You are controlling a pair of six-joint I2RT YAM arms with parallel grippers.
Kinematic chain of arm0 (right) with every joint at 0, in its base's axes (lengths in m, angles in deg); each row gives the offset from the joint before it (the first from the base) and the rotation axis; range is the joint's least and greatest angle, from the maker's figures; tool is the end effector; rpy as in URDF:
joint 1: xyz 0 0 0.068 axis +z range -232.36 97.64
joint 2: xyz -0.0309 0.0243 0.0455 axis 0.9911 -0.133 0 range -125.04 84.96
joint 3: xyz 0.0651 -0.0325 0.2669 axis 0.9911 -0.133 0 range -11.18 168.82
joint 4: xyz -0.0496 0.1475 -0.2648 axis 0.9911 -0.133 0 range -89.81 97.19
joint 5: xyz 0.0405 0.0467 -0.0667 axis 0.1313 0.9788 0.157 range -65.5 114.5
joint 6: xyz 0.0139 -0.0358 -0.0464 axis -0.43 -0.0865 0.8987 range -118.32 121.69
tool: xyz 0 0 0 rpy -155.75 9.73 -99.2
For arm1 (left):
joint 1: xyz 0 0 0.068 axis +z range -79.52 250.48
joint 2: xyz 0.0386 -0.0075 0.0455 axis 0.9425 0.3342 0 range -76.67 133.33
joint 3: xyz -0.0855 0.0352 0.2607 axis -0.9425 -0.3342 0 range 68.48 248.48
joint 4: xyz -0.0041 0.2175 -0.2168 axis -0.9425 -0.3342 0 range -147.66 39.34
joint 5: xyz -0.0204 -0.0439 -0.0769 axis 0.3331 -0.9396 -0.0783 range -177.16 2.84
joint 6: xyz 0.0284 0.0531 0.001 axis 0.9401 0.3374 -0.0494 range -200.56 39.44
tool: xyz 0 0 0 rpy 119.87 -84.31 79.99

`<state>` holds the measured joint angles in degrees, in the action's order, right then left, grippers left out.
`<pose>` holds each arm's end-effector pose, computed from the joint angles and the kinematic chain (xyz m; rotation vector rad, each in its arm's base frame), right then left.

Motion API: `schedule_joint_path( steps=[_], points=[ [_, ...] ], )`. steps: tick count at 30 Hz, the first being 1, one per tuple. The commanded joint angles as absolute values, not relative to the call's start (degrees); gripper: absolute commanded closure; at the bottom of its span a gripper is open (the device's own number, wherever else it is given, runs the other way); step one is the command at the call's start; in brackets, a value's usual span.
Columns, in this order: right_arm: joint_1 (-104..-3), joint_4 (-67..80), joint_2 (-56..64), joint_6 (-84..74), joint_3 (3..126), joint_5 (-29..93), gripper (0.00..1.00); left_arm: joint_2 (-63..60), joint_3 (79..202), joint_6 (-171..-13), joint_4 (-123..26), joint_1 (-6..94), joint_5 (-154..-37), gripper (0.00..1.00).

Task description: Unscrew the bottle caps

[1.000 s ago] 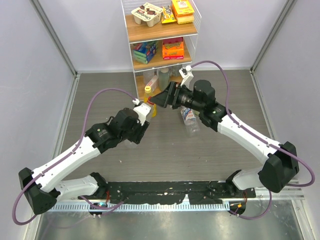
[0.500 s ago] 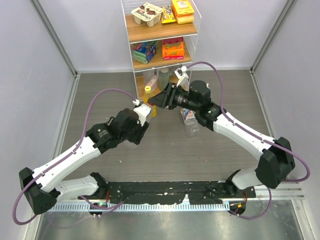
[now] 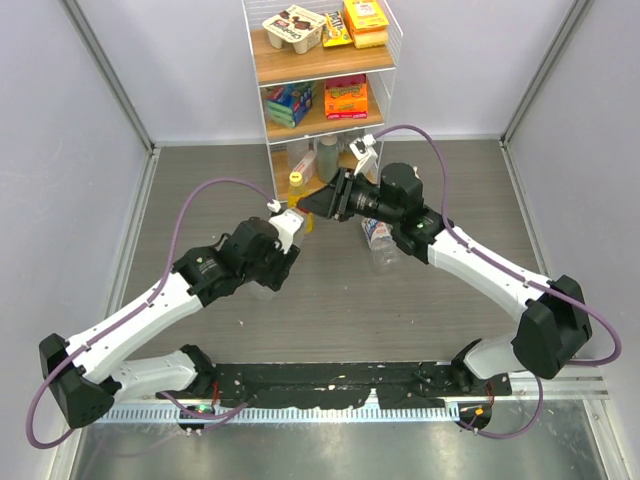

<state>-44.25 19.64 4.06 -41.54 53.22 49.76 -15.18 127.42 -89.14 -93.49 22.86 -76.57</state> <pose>0.2951 0.2554 0.3444 -0.2960 1.8209 1.4033 0.1883 -0.1942 0.3120 0.7038 2.2537 -0.2629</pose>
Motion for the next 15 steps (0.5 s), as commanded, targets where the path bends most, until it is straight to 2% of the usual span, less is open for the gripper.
schedule_joint_path(
  steps=[1, 7, 15],
  points=[
    [-43.95, 25.11, 8.75, -39.27, 52.37, 54.29, 0.98, -14.36, 130.35, -89.35, -94.42, 22.93, -82.75, 1.00],
    [-43.95, 27.23, 12.44, -35.94, 51.04, 61.14, 0.98, -16.37, 131.58, -89.18, -94.78, 22.84, -90.66, 1.00],
    [-43.95, 29.24, 17.02, -31.71, 49.90, 71.07, 0.98, -20.77, 132.55, -89.26, -91.89, 22.84, -110.96, 1.00]
  ],
)
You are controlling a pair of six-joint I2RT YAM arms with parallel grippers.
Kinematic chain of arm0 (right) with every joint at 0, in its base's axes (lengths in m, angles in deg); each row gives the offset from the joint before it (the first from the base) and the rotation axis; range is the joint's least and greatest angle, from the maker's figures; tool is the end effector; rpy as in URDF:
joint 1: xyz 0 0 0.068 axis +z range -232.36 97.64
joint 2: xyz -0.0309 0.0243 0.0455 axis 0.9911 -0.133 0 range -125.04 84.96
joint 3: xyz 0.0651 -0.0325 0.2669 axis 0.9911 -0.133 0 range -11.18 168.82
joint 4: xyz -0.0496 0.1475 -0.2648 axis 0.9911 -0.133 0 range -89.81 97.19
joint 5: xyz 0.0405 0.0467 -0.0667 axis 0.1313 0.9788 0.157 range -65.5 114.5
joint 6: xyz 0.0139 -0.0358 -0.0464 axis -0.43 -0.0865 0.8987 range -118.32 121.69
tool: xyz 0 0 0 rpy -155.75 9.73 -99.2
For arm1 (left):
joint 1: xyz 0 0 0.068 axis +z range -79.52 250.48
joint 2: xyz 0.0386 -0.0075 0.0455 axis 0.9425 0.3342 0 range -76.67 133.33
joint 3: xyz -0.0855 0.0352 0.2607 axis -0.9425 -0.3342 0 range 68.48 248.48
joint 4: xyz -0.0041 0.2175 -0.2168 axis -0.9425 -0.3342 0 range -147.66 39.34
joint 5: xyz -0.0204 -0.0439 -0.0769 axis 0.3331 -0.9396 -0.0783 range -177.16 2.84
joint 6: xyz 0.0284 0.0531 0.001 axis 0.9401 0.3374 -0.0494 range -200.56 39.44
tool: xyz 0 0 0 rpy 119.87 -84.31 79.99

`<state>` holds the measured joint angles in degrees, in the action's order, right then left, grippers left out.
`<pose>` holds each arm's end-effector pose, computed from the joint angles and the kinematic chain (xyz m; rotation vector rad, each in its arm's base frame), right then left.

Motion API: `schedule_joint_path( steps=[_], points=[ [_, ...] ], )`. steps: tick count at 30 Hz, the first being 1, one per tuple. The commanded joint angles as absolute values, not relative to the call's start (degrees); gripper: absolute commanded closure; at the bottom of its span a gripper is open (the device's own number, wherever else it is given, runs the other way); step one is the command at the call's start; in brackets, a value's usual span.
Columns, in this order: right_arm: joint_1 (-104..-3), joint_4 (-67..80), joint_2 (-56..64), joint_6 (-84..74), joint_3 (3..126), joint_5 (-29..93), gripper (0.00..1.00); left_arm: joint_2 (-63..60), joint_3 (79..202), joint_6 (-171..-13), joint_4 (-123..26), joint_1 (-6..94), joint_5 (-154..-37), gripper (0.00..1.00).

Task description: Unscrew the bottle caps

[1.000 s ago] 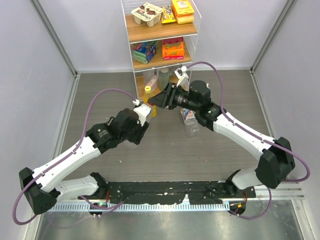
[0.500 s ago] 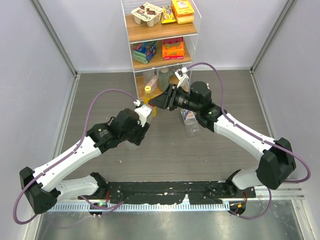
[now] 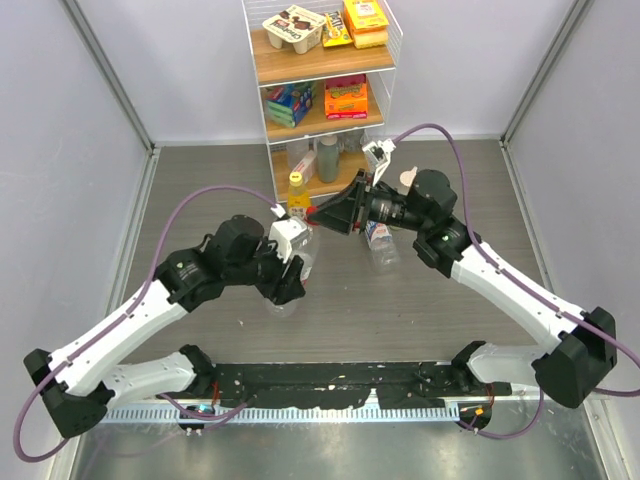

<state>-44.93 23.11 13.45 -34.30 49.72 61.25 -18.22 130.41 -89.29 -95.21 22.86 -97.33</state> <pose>0.2567 0.2298 0.3829 -0.5998 1.5837 1.4671 0.1679 -0.1956 0.3421 0.8819 2.2089 -0.6967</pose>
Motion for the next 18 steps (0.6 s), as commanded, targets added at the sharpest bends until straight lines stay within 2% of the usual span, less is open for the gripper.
schedule_joint_path(
  steps=[1, 11, 18],
  points=[
    [-43.86, 29.68, 17.54, -31.63, 49.64, 72.82, 0.98, -21.47, 132.38, -89.26, -91.18, 22.84, -112.98, 1.00],
    [-44.04, 49.45, 19.92, -41.37, 46.38, 83.38, 0.98, -24.56, 131.67, -89.79, -85.55, 22.84, -129.95, 1.00],
    [-43.95, 62.37, 20.71, -47.70, 44.71, 85.49, 0.98, -22.98, 132.28, -89.62, -85.81, 22.84, -136.54, 1.00]
  ],
)
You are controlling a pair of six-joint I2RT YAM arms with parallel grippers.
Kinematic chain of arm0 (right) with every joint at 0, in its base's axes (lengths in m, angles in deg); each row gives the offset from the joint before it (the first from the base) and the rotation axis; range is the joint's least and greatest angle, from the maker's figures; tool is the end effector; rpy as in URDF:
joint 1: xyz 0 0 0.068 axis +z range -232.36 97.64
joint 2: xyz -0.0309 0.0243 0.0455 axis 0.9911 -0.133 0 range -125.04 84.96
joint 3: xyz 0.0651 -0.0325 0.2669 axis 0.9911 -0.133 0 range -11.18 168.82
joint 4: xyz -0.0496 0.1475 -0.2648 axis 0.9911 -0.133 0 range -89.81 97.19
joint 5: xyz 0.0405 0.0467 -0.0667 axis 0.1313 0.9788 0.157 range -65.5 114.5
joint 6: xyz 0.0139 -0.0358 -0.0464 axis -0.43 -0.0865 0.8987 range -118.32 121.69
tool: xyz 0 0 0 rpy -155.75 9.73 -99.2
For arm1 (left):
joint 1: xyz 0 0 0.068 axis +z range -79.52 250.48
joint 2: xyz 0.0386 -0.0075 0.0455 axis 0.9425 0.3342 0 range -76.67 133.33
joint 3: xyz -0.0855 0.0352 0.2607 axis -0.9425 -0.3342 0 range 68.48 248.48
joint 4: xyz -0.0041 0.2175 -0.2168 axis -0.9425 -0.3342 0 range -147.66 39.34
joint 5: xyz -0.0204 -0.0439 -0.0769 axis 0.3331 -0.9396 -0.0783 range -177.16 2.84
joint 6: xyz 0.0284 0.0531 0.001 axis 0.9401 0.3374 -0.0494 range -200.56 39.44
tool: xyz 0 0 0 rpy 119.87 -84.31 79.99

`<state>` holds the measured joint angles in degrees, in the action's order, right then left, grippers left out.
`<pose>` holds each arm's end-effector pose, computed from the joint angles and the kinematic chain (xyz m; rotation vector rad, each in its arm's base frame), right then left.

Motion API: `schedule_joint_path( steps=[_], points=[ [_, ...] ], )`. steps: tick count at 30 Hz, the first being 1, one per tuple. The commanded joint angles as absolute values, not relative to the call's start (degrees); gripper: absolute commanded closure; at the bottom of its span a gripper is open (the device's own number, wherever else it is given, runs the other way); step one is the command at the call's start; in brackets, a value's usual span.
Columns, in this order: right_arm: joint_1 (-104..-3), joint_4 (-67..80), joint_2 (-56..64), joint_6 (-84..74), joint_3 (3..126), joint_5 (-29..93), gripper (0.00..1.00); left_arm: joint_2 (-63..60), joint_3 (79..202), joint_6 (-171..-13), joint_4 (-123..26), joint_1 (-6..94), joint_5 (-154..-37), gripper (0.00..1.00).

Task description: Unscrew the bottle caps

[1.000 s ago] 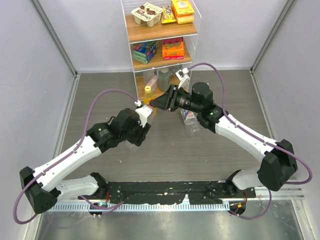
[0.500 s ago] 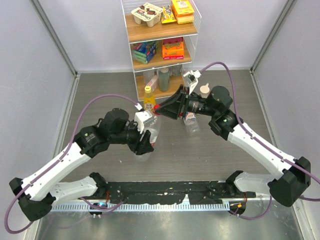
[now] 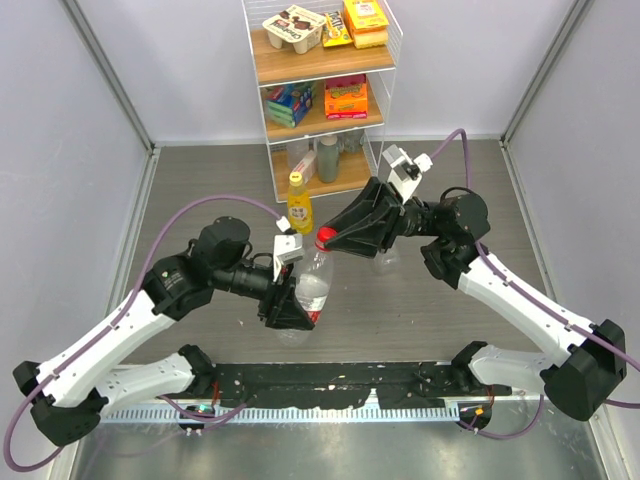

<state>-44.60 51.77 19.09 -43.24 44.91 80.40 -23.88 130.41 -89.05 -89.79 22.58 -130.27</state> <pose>0.2075 0.2072 0.4240 -0.9642 1.0770 1.6859 0.1317 -0.1912 0.3794 1.2044 1.8865 -1.3548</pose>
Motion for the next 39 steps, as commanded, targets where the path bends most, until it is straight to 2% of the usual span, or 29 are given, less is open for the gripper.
schedule_joint_path(
  steps=[1, 10, 16, 23, 31, 34, 39],
  points=[
    [-44.04, 62.65, 20.71, -47.97, 44.80, 85.58, 0.98, -22.54, 132.55, -89.70, -86.16, 22.84, -137.08, 1.00],
    [-44.04, 66.60, 21.24, -49.12, 44.89, 86.73, 0.98, -21.91, 132.11, -88.39, -86.87, 22.84, -138.32, 1.00],
    [-44.04, 57.13, 22.73, -42.01, 46.21, 83.13, 0.98, -23.06, 130.71, -87.33, -86.87, 22.84, -136.12, 1.00],
    [-44.13, 37.10, 28.26, -26.72, 47.53, 65.84, 0.98, -23.85, 129.13, -86.89, -88.01, 22.84, -129.97, 1.00],
    [-44.21, 29.43, 29.94, -23.45, 46.82, 53.25, 0.98, -25.60, 126.58, -88.91, -86.61, 22.84, -122.59, 1.00],
    [-44.13, 24.17, 30.11, -21.35, 46.39, 49.39, 0.98, -27.71, 125.87, -89.44, -85.99, 22.84, -114.70, 1.00],
    [-44.13, 17.58, 30.38, -17.14, 43.05, 45.16, 0.98, -31.14, 124.82, -91.02, -85.47, 22.75, -91.50, 1.00]
  ],
)
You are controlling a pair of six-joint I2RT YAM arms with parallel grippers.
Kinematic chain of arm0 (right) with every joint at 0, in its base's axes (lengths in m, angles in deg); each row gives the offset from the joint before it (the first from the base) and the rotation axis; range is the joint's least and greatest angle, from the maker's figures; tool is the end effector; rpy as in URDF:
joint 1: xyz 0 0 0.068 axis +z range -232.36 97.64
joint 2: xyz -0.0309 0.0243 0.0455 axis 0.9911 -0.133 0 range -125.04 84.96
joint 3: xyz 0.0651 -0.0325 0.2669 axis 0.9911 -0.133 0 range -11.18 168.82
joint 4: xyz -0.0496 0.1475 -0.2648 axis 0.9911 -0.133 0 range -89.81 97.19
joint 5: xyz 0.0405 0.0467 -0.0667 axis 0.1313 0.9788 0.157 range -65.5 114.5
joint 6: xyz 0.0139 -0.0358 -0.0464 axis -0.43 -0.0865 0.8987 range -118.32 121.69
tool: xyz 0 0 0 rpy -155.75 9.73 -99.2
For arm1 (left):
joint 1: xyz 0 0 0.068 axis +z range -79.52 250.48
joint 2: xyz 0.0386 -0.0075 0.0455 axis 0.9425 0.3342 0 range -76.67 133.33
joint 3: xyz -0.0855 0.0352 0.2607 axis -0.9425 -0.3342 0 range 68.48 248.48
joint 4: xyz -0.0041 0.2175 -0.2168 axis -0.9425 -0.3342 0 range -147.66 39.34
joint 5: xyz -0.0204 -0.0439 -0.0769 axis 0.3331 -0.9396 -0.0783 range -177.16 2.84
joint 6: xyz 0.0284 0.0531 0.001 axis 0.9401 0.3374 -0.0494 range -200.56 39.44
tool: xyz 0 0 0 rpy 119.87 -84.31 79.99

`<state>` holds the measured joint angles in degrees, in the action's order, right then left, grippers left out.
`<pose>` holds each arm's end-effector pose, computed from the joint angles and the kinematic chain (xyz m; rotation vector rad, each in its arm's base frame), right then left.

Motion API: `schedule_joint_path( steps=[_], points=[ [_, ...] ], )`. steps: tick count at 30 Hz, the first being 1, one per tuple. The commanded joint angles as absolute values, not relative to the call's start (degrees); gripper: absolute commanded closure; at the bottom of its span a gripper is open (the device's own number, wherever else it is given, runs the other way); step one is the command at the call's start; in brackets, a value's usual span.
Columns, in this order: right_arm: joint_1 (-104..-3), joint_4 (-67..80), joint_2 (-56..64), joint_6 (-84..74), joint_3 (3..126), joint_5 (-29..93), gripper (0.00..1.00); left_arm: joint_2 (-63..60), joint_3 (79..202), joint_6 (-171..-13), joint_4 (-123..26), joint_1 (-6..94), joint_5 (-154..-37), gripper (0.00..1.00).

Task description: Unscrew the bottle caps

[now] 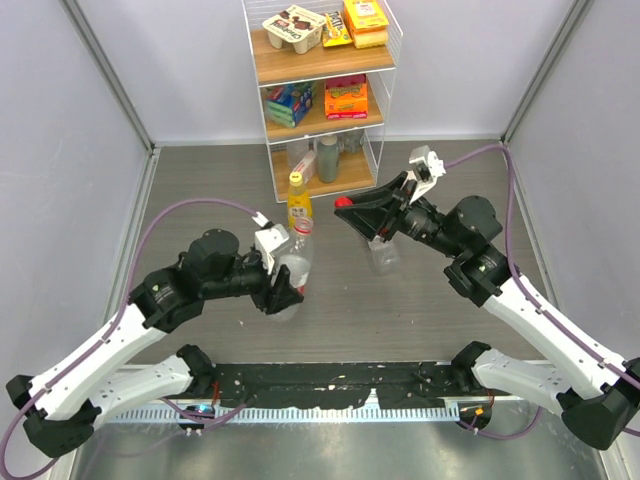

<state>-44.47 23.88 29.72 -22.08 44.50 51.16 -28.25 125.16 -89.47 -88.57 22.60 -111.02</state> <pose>0.1999 0.1807 0.4295 -0.5909 1.2756 1.2015 0.1365 -0.1778 0.3586 0.9857 1.9779 -1.0139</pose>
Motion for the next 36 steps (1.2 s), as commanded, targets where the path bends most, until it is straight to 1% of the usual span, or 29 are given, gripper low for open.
schedule_joint_path(
  steps=[1, 7, 15, 18, 24, 29, 33, 36],
  points=[
    [-44.13, 16.60, 30.29, -16.60, 42.70, 44.55, 0.98, -31.49, 124.73, -91.11, -85.29, 22.75, -88.86, 1.00],
    [-44.13, 16.41, 26.96, -16.86, 36.99, 44.45, 0.98, -33.17, 125.60, -90.85, -85.29, 22.84, -80.75, 1.00],
    [-41.32, 22.31, 16.94, -17.66, 32.32, 44.90, 0.98, -32.55, 129.91, -87.07, -87.57, 22.84, -75.82, 1.00],
    [-38.51, 21.52, 9.13, -16.34, 33.90, 42.09, 0.99, -33.69, 129.57, -85.22, -84.77, 22.84, -77.32, 1.00],
    [-34.29, 21.43, 0.34, -16.24, 36.80, 36.99, 0.98, -36.07, 124.65, -85.66, -80.28, 22.84, -75.21, 1.00],
    [-30.77, 18.88, -6.00, -15.37, 41.01, 32.07, 0.98, -37.56, 122.71, -85.48, -80.54, 22.75, -79.16, 1.00],
    [-29.19, 16.33, -11.35, -15.71, 44.53, 29.52, 0.98, -38.53, 121.83, -84.96, -80.28, 22.75, -77.06, 1.00],
    [-28.66, 15.63, -12.86, -16.51, 46.03, 28.37, 0.96, -38.62, 121.39, -85.04, -80.37, 22.84, -77.31, 1.00]
  ],
)
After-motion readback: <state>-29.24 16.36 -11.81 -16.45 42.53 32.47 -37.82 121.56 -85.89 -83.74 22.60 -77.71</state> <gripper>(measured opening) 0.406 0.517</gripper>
